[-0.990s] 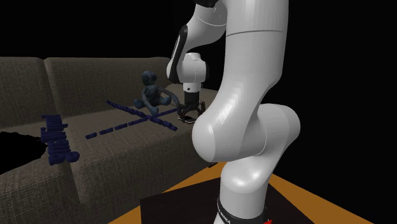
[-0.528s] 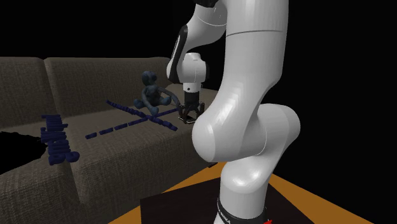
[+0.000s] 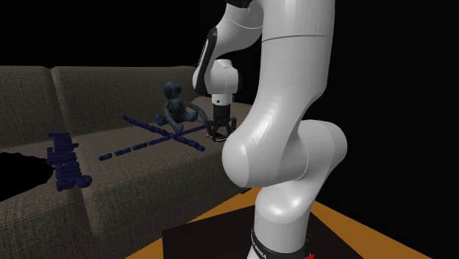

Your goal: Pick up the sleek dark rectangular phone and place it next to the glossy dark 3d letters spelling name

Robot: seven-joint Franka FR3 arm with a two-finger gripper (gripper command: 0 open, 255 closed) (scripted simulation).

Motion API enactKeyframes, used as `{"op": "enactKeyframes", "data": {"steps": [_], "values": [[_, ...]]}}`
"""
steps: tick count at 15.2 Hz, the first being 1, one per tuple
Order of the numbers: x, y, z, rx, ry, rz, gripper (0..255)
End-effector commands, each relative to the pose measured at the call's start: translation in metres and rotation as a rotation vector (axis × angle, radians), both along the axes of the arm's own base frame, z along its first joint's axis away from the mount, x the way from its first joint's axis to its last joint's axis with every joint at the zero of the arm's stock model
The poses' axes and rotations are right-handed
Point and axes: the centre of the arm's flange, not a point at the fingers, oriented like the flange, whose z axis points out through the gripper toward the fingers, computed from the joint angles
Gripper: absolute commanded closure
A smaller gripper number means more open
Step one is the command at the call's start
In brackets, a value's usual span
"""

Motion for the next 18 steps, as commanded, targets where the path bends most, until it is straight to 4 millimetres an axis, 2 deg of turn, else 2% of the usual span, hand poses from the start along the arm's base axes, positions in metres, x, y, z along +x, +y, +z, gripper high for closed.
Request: {"op": "enactKeyframes", "data": {"steps": [1, 18], "values": [[0.0, 0.0, 0.009, 0.0, 0.0, 0.0, 255], [0.0, 0.0, 0.099, 0.0, 0.0, 0.0, 255]]}}
